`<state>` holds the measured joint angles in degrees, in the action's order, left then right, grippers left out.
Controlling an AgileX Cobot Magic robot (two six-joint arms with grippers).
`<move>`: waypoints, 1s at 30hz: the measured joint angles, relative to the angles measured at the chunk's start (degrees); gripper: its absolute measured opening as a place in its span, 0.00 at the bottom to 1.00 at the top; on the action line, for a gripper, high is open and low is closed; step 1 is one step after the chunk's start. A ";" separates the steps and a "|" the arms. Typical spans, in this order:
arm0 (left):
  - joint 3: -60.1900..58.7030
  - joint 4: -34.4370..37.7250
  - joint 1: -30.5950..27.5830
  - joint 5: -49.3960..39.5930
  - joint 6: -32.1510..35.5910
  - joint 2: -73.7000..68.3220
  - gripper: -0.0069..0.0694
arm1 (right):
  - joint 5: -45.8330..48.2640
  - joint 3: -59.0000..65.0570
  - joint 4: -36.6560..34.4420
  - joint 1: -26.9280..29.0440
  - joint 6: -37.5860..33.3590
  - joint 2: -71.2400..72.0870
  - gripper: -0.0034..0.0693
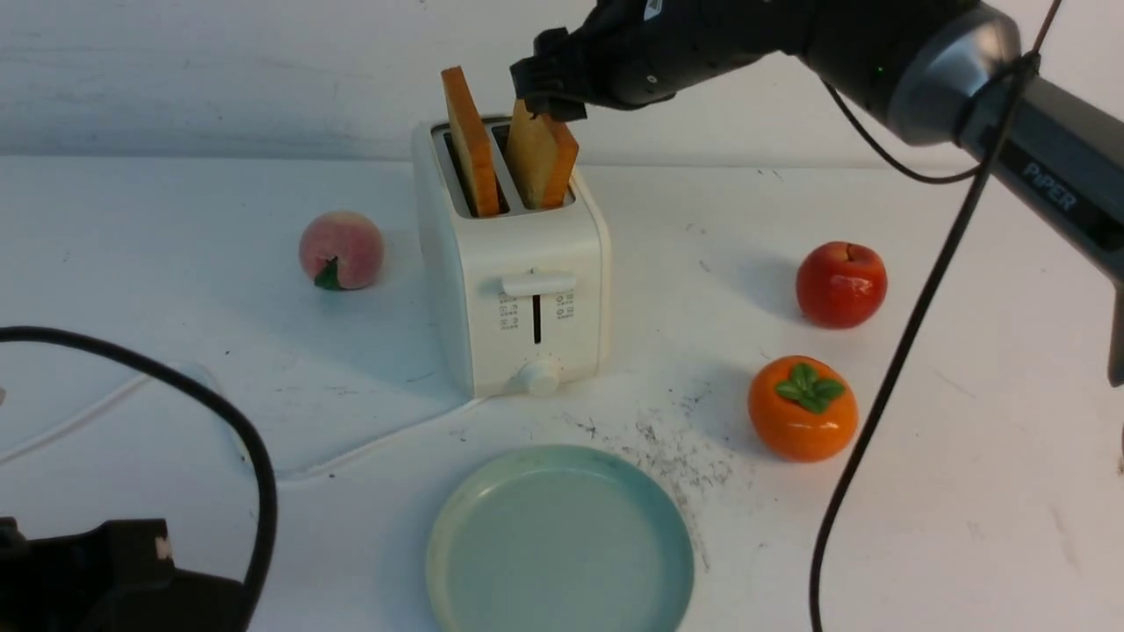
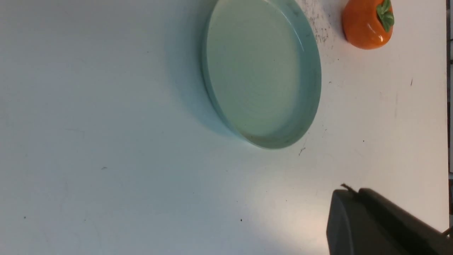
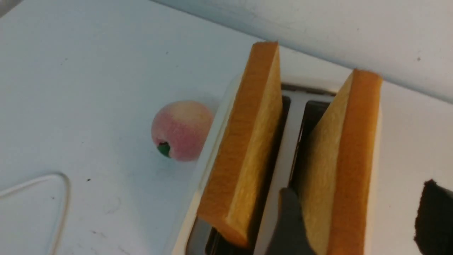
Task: Take toasted bread from bread machine on white table place on plate.
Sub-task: 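Grasp the toast slice in the toaster and pull it up out of the slot with the right gripper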
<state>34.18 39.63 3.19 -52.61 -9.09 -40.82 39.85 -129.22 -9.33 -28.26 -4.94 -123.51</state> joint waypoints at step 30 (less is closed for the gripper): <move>0.00 -0.34 0.00 -1.99 3.92 0.00 0.07 | -3.06 -0.10 1.13 1.94 7.63 0.41 0.22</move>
<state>34.18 39.29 3.19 -54.61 -5.17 -40.82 36.80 -129.32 -8.21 -26.31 2.69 -123.09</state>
